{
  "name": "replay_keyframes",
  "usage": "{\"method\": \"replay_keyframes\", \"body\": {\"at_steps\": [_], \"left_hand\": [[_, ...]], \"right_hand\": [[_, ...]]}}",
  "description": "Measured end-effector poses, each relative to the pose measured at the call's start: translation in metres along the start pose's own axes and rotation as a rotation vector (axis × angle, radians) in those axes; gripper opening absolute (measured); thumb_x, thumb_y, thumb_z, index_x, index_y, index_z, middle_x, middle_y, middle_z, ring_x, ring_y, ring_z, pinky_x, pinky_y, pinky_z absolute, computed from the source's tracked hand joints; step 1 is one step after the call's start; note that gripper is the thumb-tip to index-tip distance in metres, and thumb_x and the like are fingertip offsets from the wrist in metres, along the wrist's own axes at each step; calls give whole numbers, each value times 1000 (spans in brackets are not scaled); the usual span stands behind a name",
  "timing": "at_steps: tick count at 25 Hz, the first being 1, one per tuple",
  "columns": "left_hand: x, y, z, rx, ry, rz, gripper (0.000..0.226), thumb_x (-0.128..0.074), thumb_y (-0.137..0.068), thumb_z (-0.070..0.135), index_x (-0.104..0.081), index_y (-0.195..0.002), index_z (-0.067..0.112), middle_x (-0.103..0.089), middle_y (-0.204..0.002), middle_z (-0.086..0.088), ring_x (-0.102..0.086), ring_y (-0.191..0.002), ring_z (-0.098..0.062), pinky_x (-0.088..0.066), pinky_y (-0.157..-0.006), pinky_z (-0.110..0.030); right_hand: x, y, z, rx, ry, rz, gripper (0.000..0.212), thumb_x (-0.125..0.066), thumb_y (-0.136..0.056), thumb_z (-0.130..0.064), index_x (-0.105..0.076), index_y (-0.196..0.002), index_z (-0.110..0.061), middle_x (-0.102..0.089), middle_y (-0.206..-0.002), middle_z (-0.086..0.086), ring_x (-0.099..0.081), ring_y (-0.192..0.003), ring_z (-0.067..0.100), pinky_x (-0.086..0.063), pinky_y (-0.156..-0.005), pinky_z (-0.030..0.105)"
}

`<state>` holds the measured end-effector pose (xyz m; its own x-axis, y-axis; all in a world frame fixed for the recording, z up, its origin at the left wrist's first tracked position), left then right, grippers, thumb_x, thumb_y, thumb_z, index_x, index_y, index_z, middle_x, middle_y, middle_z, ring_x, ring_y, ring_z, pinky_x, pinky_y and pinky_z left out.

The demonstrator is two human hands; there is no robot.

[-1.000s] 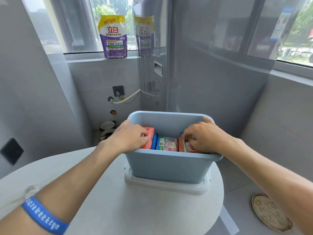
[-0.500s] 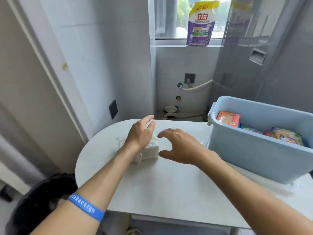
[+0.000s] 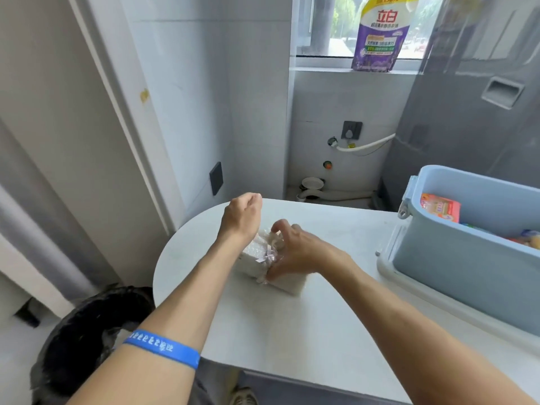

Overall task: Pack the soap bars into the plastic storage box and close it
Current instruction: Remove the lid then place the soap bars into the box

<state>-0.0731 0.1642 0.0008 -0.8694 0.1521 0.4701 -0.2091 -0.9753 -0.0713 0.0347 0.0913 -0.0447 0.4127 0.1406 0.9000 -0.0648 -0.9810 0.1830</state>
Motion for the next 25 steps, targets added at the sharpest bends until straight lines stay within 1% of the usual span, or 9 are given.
{"method": "replay_keyframes", "body": {"at_steps": [3,8,11,14,17,19,21,23,25], "left_hand": [[-6,6,9,-13,177,11,33,-43,-85,46,-63,-83,20,-66,-88,-2,-60,-85,-20,-49,-89,-45],[-21,14,63,-55,545,73,25,-46,-97,23,-70,-96,18,-71,-100,-7,-65,-91,-22,-52,-82,-35],[-85,30,112,-179,366,-108,18,-52,-94,19,-71,-93,19,-72,-91,-1,-65,-83,-19,-51,-73,-30],[-147,56,179,-466,183,-213,17,-57,-90,21,-73,-97,21,-74,-91,6,-68,-85,-13,-54,-76,-31],[-208,91,223,-700,-128,-458,19,-53,-93,25,-71,-95,23,-70,-89,10,-62,-86,-14,-48,-76,-29],[-238,103,217,-767,-412,-571,32,-42,-94,30,-56,-65,22,-56,-65,8,-52,-80,-23,-44,-75,-33],[-247,94,206,-779,-550,-506,38,-28,-89,36,-38,-58,15,-41,-55,2,-44,-78,-26,-43,-78,-39],[-248,91,202,-804,-559,-446,38,-25,-85,37,-36,-57,14,-40,-54,1,-41,-74,-24,-40,-71,-38],[-242,97,208,-853,-427,-387,36,-35,-86,32,-40,-54,17,-46,-54,2,-40,-68,-20,-36,-67,-34]], "right_hand": [[16,44,25,-99,-305,98,90,-79,-61,-48,-36,-138,-32,-56,-121,2,-57,-106,23,-49,-87,35],[127,142,63,-118,-724,362,71,-85,-65,-44,-47,-125,-40,-60,-94,-14,-63,-88,9,-53,-83,30],[210,195,104,-190,-733,651,66,-82,-61,-53,-51,-118,-39,-69,-94,-13,-67,-91,12,-55,-84,37],[242,222,173,-414,-604,817,75,-77,-61,-59,-47,-124,-32,-66,-108,-6,-63,-98,19,-53,-84,39],[220,226,239,-661,-658,733,89,-77,-51,-68,-45,-121,-23,-62,-114,3,-60,-106,27,-52,-88,44],[201,221,261,-769,-575,651,86,-73,-56,-67,-42,-119,-17,-61,-112,6,-58,-106,30,-50,-82,42],[198,215,268,-853,-243,597,75,-62,-69,-68,-39,-115,-13,-62,-102,8,-59,-99,33,-45,-73,39],[200,204,262,-871,46,536,73,-55,-72,-73,-46,-109,-11,-65,-92,6,-64,-94,32,-49,-73,38],[194,192,263,-858,108,426,70,-50,-72,-80,-57,-92,-13,-67,-84,0,-64,-84,28,-48,-70,34]]}}
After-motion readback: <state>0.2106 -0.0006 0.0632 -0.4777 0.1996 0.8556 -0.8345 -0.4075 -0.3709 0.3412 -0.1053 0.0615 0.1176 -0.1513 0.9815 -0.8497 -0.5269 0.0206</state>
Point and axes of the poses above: each hand's wrist, its own y-axis away from the middle knuckle, its own x-axis out of the back of the hand, z = x × y, the point moved 9 cm from there along -y, towards the middle knuckle
